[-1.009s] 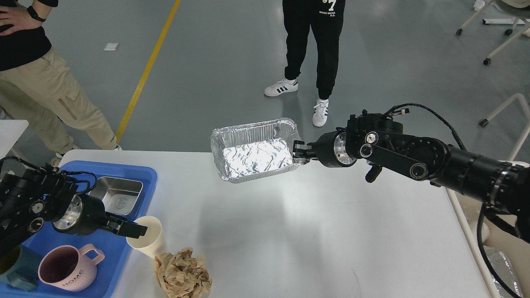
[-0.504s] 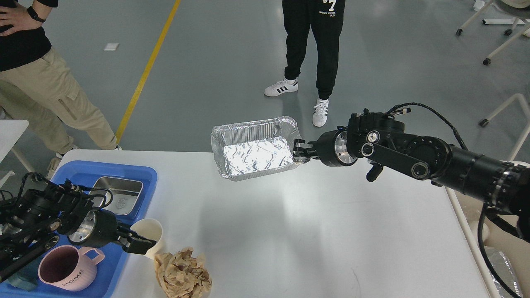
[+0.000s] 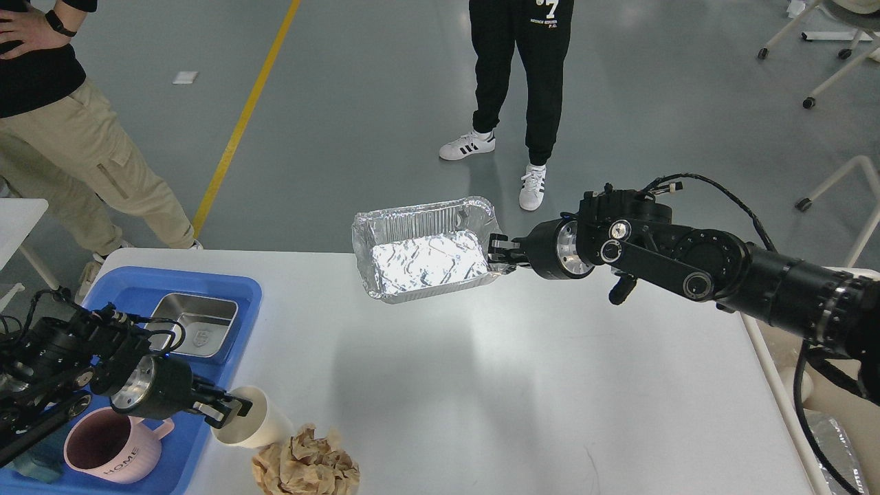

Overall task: Tidy desktop
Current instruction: 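Reach the left gripper to the white paper cup and grasp it, then lift the paper cup with the left gripper over the foil tray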

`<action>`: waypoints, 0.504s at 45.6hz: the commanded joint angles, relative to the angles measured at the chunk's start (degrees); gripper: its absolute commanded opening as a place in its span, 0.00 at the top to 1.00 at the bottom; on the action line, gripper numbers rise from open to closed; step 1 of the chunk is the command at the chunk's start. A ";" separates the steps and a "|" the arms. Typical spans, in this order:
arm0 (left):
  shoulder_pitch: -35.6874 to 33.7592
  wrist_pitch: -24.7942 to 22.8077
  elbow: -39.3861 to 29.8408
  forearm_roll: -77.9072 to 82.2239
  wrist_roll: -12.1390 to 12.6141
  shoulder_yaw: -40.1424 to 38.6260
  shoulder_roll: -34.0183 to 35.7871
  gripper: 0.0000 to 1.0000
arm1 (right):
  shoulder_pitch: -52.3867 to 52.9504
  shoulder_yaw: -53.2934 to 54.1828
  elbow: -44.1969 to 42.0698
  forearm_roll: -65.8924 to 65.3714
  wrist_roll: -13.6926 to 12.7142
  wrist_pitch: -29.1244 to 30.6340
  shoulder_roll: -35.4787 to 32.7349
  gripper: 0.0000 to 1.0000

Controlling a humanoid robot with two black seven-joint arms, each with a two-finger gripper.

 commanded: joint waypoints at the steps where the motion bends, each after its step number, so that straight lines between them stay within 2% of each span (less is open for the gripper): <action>1: 0.75 1.59 -1.03 -0.18 -2.01 -0.46 2.40 0.99 | -0.77 -0.30 -0.31 -0.23 -0.01 0.00 0.04 1.00; 8: 1.28 2.99 -3.23 -0.70 -3.51 -0.64 6.81 0.99 | -1.65 -0.65 -0.40 -0.49 -0.01 0.00 -0.05 1.00; 14: 2.78 6.51 -4.11 -3.07 -5.45 -1.78 10.85 0.99 | -1.65 -0.74 -0.49 -0.49 -0.01 0.00 0.04 1.00; 23: 2.87 8.54 -4.81 -16.86 -5.71 -7.05 16.56 0.99 | -1.74 -1.00 -0.67 -0.49 -0.01 0.00 0.30 1.00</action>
